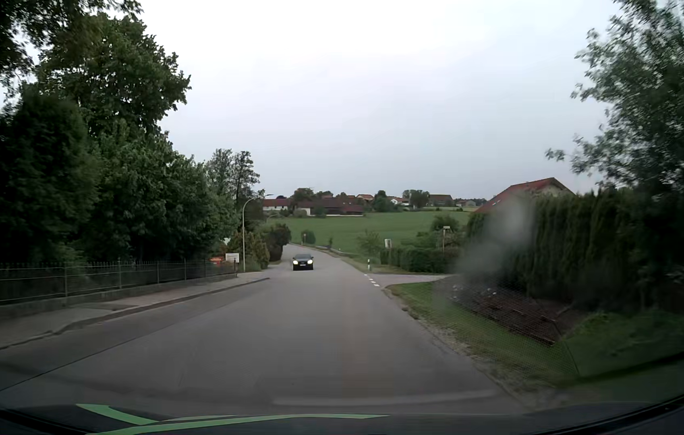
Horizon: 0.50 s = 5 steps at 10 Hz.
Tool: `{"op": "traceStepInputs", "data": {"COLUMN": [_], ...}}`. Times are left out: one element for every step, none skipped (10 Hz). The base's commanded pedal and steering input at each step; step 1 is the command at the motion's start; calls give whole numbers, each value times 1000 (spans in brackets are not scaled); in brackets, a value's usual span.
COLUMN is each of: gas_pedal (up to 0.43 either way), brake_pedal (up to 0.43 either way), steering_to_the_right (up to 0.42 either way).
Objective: Follow the waypoints while adhering to traffic rules and regulations
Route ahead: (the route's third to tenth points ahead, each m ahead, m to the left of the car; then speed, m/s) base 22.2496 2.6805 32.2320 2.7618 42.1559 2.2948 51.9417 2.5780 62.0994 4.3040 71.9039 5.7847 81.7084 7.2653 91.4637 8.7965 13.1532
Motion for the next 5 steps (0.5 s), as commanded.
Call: {"op": "traceStepInputs", "data": {"gas_pedal": [8,8,0,0,0], "brake_pedal": [0,0,0,0,0], "steering_to_the_right": [8,7,6,5,4]}}
